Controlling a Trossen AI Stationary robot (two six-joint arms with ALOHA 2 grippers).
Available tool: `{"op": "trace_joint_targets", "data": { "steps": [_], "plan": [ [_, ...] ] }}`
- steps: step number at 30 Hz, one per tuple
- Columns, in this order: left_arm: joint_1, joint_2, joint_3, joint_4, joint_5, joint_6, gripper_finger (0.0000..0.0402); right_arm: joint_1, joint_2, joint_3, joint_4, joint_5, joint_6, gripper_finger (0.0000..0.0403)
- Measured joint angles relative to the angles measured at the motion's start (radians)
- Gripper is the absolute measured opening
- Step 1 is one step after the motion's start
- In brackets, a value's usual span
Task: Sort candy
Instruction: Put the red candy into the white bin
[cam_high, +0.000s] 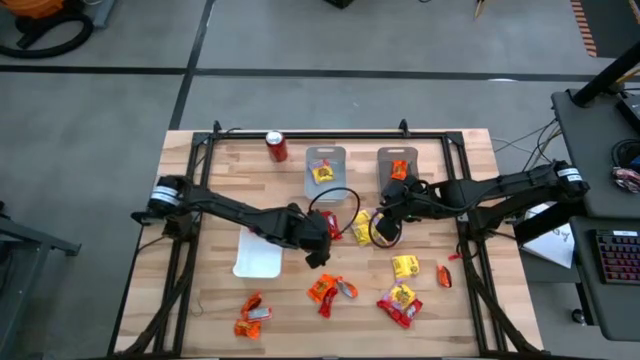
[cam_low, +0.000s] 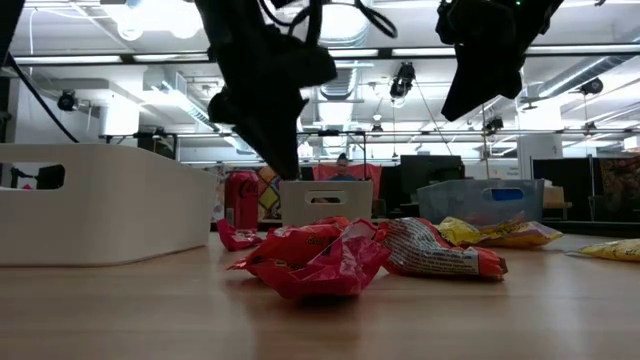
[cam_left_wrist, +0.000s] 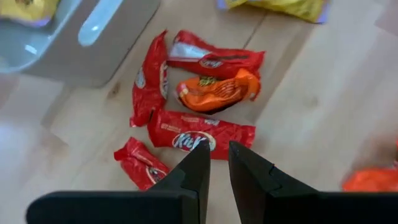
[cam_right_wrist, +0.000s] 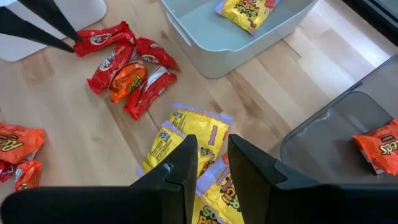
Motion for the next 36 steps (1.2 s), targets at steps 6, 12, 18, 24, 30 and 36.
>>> {"op": "trace_joint_targets", "data": {
  "steps": [6, 12, 18, 24, 30, 36],
  "plan": [
    [0.002, 0.024, 0.000, 0.024, -0.028, -0.045, 0.0074, 0.001, 0.000, 0.000, -0.002, -0.001, -0.005, 0.0092],
    [0.014, 0.072, 0.000, 0.024, -0.037, -0.075, 0.0138, 0.001, 0.000, 0.000, -0.002, -0.001, -0.006, 0.0091],
    [0.034, 0.121, 0.008, 0.024, -0.020, -0.097, 0.0183, 0.001, 0.000, 0.000, -0.002, -0.001, -0.006, 0.0091],
    [0.041, 0.142, 0.026, 0.025, -0.015, -0.093, 0.0200, 0.001, 0.000, -0.001, -0.002, -0.001, -0.006, 0.0096],
    [0.047, 0.142, 0.014, 0.020, -0.013, -0.097, 0.0204, 0.001, 0.000, -0.001, -0.002, -0.001, -0.006, 0.0091],
    [0.049, 0.142, -0.012, 0.025, -0.013, -0.111, 0.0204, 0.001, 0.000, -0.001, -0.002, -0.001, -0.006, 0.0096]
  ]
}}
